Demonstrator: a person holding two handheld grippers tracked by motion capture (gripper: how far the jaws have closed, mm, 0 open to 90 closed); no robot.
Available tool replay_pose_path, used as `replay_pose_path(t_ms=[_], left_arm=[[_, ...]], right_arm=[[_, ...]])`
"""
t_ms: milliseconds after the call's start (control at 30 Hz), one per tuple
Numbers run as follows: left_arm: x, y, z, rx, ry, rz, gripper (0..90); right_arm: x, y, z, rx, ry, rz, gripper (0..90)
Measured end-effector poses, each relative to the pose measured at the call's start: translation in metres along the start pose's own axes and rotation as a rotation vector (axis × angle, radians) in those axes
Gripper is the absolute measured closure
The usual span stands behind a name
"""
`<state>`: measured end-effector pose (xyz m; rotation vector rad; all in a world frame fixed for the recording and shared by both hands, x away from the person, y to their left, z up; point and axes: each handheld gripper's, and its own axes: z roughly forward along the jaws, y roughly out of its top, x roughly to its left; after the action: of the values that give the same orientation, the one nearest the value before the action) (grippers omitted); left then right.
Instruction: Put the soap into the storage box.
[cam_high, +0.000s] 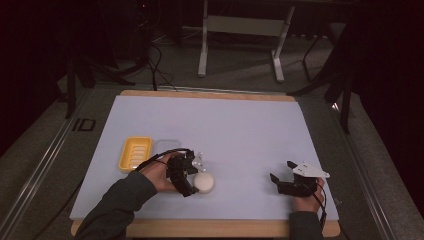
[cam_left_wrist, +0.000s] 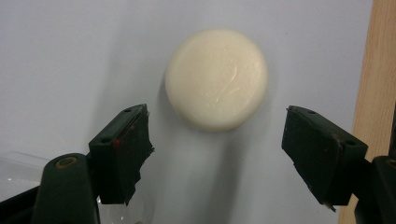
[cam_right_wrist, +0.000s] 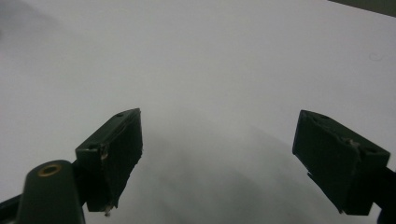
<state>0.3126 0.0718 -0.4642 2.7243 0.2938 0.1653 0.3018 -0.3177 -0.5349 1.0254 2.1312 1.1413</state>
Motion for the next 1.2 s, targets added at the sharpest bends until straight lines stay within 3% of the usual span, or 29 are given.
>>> replay_pose_path(t_ms=[333,767,1200], left_arm=[[0.002,0.007,0.006,0.009,-0.013,0.007,21.9],[0.005,0.019,0.021,0.051,-0.058,0.025,18.0],[0.007,0.024,0.034,0.091,-0.069,0.047,17.5]], right_arm=[[0.001,0.000,0.000,0.001,-0.002,-0.003,15.7],[0.001,0.000,0.000,0.001,-0.002,-0.001,15.7],[0.001,0.000,0.000,0.003,-0.004,-0.001,15.6]])
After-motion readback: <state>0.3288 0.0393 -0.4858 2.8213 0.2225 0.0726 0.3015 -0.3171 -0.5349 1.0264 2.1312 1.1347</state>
